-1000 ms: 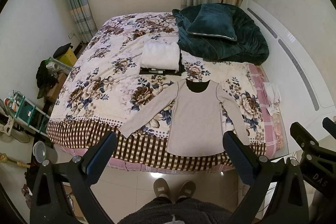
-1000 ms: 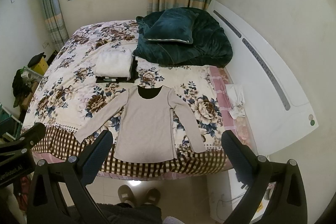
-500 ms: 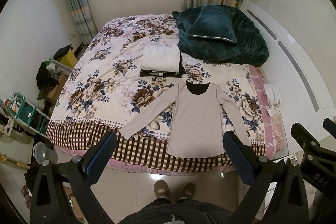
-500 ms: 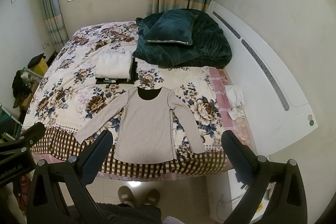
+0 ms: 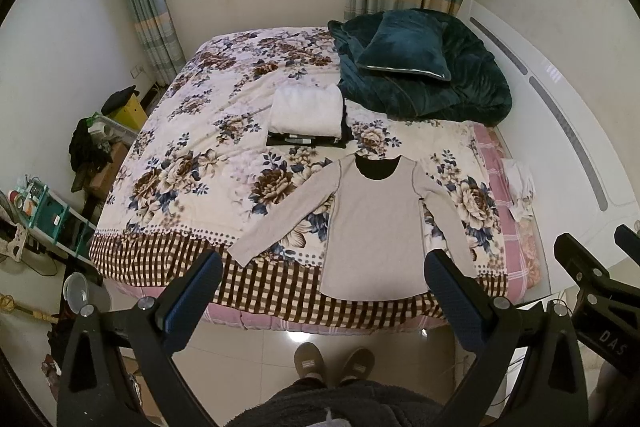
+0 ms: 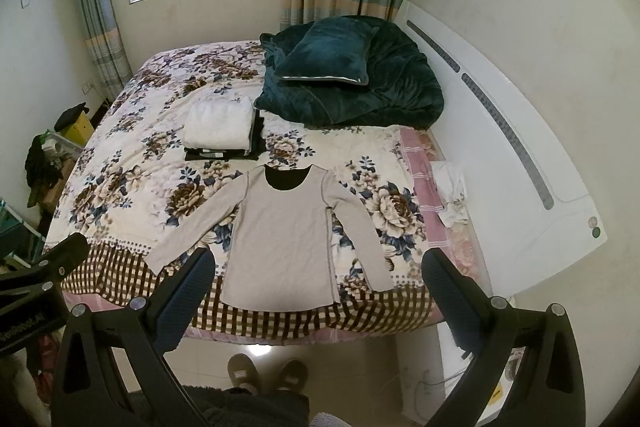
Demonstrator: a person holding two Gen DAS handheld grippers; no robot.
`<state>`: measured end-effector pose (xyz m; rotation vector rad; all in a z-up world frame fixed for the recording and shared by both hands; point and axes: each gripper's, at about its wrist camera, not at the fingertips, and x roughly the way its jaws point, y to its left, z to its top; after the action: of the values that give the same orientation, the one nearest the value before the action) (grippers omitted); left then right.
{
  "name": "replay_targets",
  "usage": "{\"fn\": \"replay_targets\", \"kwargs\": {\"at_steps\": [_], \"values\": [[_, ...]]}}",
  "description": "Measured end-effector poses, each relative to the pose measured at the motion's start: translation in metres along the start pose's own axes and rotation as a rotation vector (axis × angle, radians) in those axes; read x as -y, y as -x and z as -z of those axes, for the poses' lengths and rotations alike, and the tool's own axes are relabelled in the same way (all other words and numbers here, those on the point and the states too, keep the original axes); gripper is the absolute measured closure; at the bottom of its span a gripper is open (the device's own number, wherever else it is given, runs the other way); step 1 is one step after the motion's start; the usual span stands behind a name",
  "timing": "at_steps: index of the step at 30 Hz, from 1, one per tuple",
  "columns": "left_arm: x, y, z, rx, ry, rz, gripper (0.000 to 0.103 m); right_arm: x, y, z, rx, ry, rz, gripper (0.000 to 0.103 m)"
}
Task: Fold small clothes
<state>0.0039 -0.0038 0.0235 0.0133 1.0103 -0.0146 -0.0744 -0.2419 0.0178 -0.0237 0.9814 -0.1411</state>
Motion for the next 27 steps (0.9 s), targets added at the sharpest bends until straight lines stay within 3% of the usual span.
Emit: {"fn": "replay_targets", "kwargs": {"at_steps": [6,10,15,23,27], "values": [[0.004,-0.029,-0.02,0.052,-0.029,-0.068,0.0,0.006,-0.01,-0.003,-0.034,-0.067,0.0,0.0],[0.01,-0.106,-0.02,0.04,-0.085,-0.094,0.0,0.026,-0.061,0.002,-0.115,-0.184,0.062,0.0],[0.019,-0.221,-0.024,-0.092,-0.097,-0.057,0.0,0.069,-0.155,0.028,-0.256,-0.39,0.138,0.0],[0.055,-0.412,-0.01,-0.27,-0.143,-0.131,0.0,0.152,-0.33,0.106,-0.399,-0.699,0.192,0.003],[0.061,-0.498,0.012,-0.403,-0.129,-0.222,0.0,0.201,-0.445,0.164,-0.509,-0.928,0.14,0.012]]}}
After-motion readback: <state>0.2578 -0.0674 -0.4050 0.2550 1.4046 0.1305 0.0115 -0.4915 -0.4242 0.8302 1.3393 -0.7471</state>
